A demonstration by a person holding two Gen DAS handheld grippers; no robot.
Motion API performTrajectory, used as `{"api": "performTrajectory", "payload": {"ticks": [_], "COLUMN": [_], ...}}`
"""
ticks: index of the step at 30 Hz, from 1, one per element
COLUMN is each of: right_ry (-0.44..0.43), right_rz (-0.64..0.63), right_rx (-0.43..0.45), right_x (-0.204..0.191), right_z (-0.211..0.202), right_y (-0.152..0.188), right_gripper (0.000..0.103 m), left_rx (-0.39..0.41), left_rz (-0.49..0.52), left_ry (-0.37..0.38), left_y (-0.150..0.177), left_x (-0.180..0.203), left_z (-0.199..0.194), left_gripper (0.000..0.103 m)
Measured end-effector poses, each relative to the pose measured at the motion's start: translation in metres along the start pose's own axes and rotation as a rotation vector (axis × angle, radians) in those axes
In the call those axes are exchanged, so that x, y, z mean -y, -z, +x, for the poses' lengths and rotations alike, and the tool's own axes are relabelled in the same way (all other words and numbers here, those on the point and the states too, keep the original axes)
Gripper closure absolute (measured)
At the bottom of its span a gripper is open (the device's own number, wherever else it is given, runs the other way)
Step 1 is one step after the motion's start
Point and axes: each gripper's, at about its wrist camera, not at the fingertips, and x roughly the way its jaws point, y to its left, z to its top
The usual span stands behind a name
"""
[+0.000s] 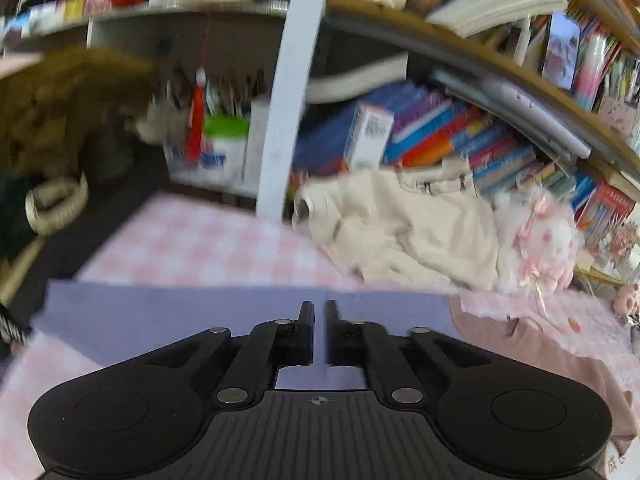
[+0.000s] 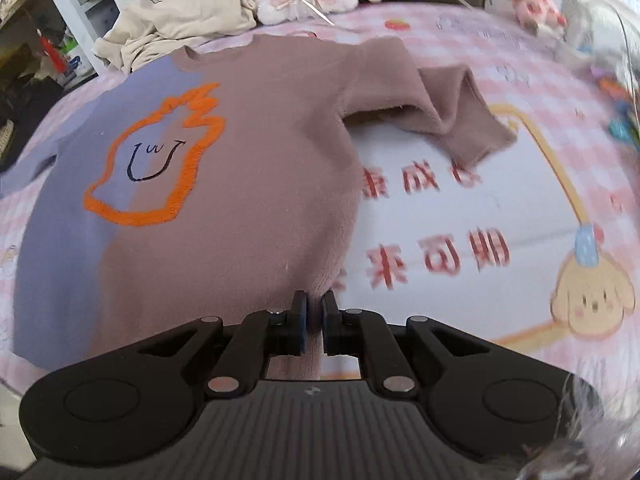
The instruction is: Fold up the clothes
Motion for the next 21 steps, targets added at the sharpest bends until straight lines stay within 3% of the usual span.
{"api": "performTrajectory", "payload": {"ticks": [3,6,7,8,9,11,14,18,19,20,21], "right_ry": [0.048,0.032,0.027,0.022,0.021,0.017,-0.01,-0.068,-0.081,-0.095,-0.107], "right_rz": [0.018,0.018,0.006,-0.006,-0.026,-0.067,-0.089,-0.086,-0.088,-0.096,-0.105], "right_rx": [0.039,0.037,0.036,0.035,0.035,0.032,0.014,-0.009,-0.012,-0.014,-0.014], "right_x": [0.006,0.011,0.011,0.012,0.011,0.01,0.012,0.021,0.023,0.024,0.025], "right_z": [0.001,0.001,0.002,0.002,0.002,0.002,0.002,0.004,0.004,0.004,0.004], "right_y": [-0.001,0.0,0.0,0.0,0.0,0.0,-0.002,-0.005,-0.006,-0.006,-0.006], "right_gripper": [0.095,0.095,0.095,0.095,0.095,0.095,0.095,0.095,0.095,0.095,0.095], "left_rx": [-0.114,-0.255,-0.29,-0.309,-0.328,-0.303,-0.28,-0.3,-0.309,-0.314,-0.315], "left_rz": [0.02,-0.067,-0.12,-0.186,-0.252,-0.355,-0.414,-0.398,-0.394,-0.385,-0.373], "left_ry": [-0.043,0.049,0.083,0.114,0.144,0.148,0.129,0.11,0.11,0.098,0.073], "left_y": [0.022,0.072,0.089,0.106,0.123,0.142,0.152,0.154,0.154,0.152,0.148], "left_x": [-0.016,-0.026,-0.027,-0.027,-0.027,-0.025,-0.017,-0.001,0.005,0.013,0.023], "left_z": [-0.003,-0.018,-0.025,-0.034,-0.043,-0.062,-0.077,-0.076,-0.074,-0.073,-0.073], "left_gripper": [0.093,0.089,0.081,0.066,0.063,0.041,0.04,0.046,0.077,0.096,0.096]}}
